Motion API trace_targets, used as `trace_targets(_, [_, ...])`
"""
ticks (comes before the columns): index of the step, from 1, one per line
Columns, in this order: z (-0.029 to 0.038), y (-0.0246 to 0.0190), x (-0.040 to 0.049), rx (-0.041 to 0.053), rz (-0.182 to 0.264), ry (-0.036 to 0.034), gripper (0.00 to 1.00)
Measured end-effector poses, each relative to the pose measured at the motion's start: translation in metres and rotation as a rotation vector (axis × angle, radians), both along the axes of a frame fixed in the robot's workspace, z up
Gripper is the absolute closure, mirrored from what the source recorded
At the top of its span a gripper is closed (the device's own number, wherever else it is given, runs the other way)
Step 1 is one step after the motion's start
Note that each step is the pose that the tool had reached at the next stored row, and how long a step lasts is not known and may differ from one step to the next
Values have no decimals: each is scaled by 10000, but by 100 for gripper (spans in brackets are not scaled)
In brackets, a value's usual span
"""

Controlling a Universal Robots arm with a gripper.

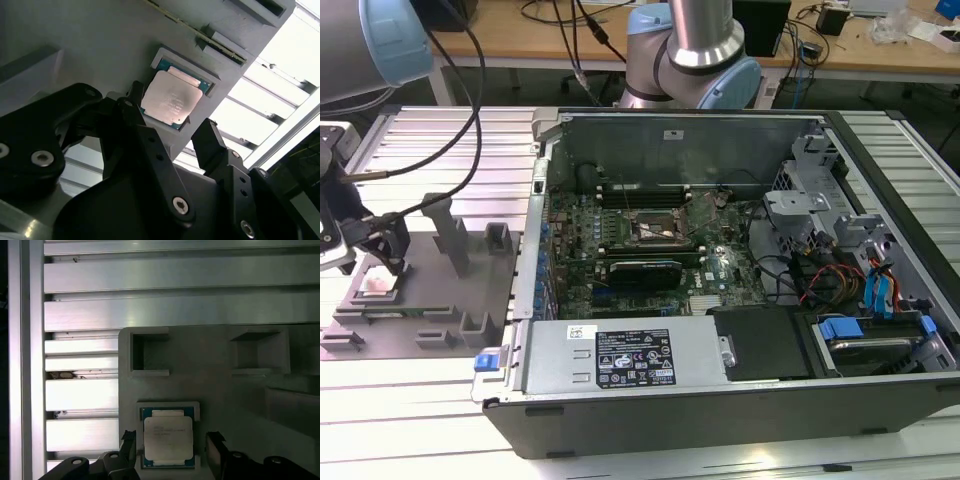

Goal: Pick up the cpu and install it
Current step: 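Pick up the cpu and move it towards the insertion slot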

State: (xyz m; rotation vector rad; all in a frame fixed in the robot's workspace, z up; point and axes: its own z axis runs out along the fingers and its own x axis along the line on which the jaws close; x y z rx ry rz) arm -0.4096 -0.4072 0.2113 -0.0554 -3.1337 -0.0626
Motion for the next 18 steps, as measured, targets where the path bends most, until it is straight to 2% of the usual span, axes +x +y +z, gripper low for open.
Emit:
trace_targets(4, [-64,0,1,-8,14,2,34])
trace_targets(8, [-114,0,0,-88,16,20,34])
trace_targets(18, [-176,0,0,-102,140,19,34])
